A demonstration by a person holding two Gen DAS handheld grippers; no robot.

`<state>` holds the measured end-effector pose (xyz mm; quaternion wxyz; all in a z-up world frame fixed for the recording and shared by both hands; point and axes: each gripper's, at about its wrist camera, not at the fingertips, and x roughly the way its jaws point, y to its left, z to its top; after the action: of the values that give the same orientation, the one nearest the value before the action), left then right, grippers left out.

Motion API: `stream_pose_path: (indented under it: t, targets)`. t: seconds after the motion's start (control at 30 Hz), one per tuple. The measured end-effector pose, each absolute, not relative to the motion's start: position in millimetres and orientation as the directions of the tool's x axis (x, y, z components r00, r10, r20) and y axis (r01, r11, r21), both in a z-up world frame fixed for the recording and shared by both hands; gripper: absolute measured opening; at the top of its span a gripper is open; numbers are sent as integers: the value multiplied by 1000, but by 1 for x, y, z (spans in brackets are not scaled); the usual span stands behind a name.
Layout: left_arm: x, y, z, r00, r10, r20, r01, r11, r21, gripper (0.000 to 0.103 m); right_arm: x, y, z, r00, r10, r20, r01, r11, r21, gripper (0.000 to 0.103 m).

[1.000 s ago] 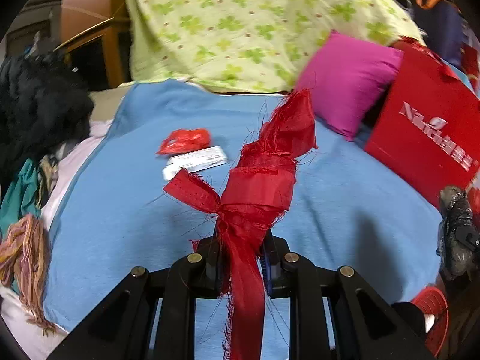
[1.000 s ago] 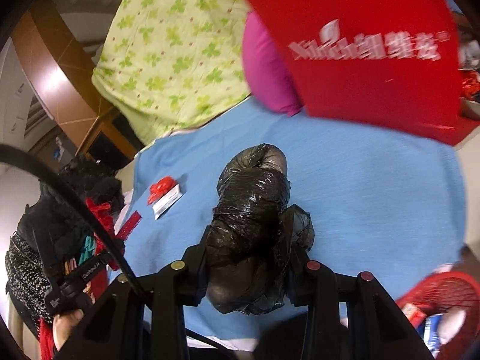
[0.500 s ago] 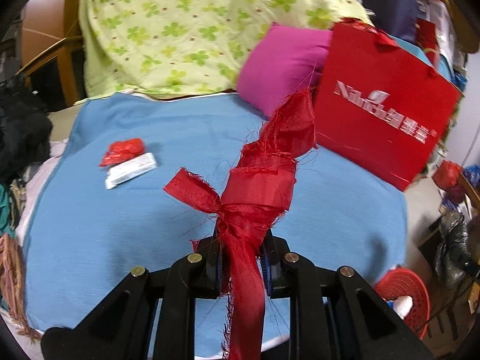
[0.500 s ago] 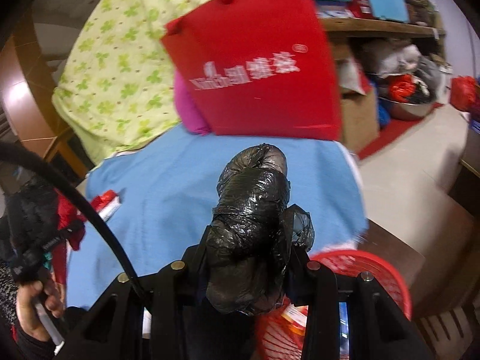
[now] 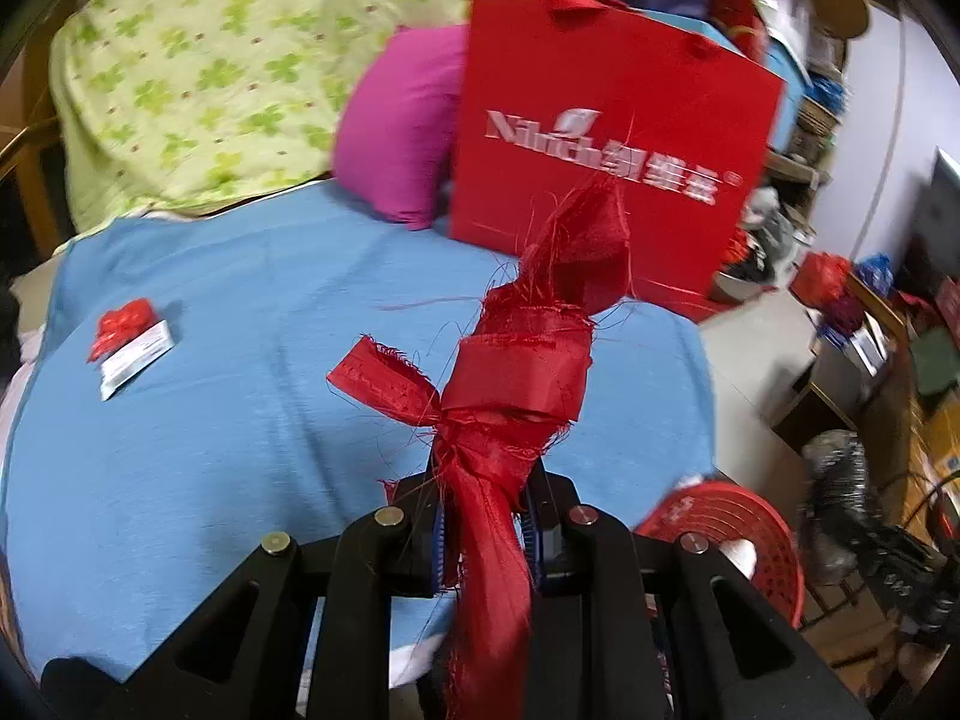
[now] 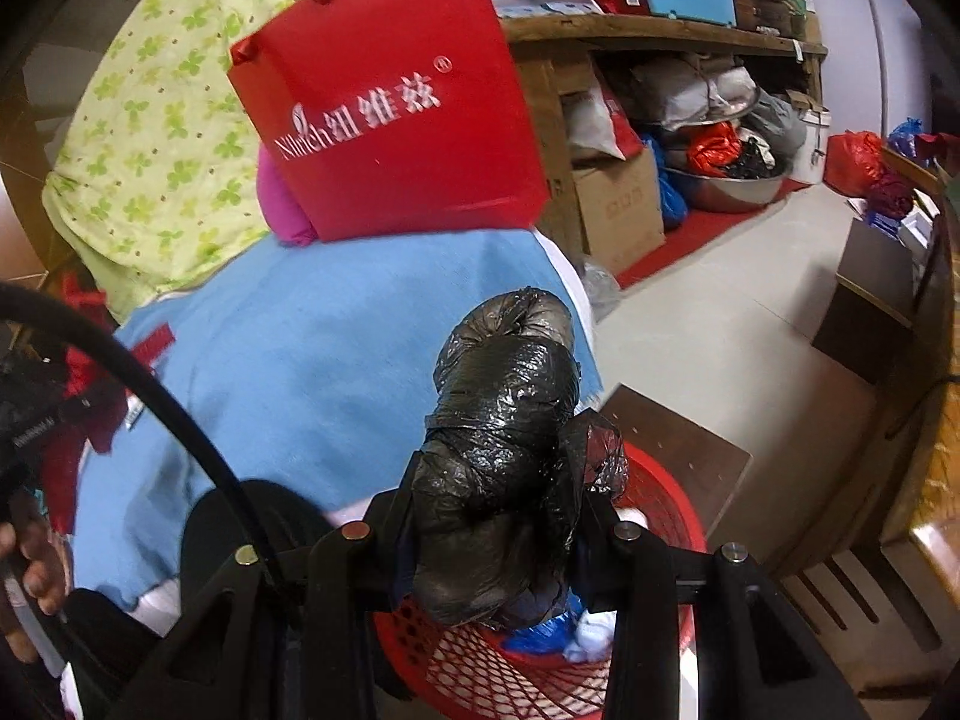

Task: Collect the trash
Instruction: 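Carry the red ribbon bag and black bag over the red wastebasket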

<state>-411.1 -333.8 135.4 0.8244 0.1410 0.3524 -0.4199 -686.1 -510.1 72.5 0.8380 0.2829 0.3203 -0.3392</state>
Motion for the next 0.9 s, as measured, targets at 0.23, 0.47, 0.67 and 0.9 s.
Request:
stream_pose_path:
  t: [0.23, 0.47, 0.67, 0.9]
  targets:
    - [-440, -351, 131, 354, -611, -708, 838, 543, -50, 21, -694, -511, 49, 526, -360, -770, 766, 595, 245, 41]
    - [-454, -362, 126, 326, -612, -721, 858, 511, -46, 21, -692, -515, 23, 436, -320, -841, 798, 570, 197, 66]
    - [-465, -372, 121, 283, -616, -735, 881, 470, -55, 21, -702, -514, 40, 441, -377, -814, 812, 554, 183, 72]
    - [-493, -392, 115, 179, -628, -757, 926, 368, -86, 22, -715, -507, 94, 486, -528, -696, 825, 539, 168, 73]
